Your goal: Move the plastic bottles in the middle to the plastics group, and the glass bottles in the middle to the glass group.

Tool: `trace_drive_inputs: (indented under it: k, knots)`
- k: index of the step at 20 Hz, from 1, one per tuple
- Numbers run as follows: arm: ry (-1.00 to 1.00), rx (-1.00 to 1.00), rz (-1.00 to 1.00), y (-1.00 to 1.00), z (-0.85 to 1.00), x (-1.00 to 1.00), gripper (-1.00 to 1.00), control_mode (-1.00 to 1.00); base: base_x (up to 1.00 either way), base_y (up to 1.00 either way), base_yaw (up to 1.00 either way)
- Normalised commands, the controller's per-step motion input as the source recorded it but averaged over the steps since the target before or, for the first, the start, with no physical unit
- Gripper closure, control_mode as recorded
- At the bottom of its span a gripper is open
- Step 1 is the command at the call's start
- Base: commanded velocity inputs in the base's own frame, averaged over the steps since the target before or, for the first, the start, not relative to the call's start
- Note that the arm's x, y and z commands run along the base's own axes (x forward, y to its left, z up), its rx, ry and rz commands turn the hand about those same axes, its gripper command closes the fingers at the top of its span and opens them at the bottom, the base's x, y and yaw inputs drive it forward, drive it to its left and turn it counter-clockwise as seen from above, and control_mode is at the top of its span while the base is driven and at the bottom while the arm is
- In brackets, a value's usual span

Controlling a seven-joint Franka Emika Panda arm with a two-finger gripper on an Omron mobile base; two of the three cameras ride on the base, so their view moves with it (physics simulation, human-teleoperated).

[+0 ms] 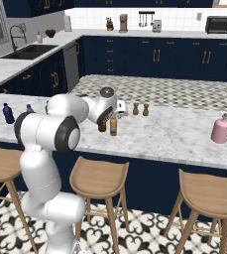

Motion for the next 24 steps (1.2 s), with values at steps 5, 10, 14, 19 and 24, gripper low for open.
trace_drive_inputs:
  k: [5,10,14,19,24]
  knots:
    - [0.00,0.00,0.00,0.00,-0.02,0.17,-1.00,-1.00,0.00,0.00,0.00]
    - [0.00,0.00,0.00,0.00,-0.11,0.10,-1.00,-1.00,0.00,0.00,0.00]
    - [0.00,0.00,0.00,0.00,-0.21,0.08,-1.00,-1.00,0.00,0.00,0.00]
    - [0.00,0.00,0.00,0.00,-0.17,0.16,-1.00,-1.00,0.00,0.00,0.00]
    - [0.00,0.01,0.00,0.00,-0.06,0.20,-1.00,-1.00,0.00,0.00,0.00]
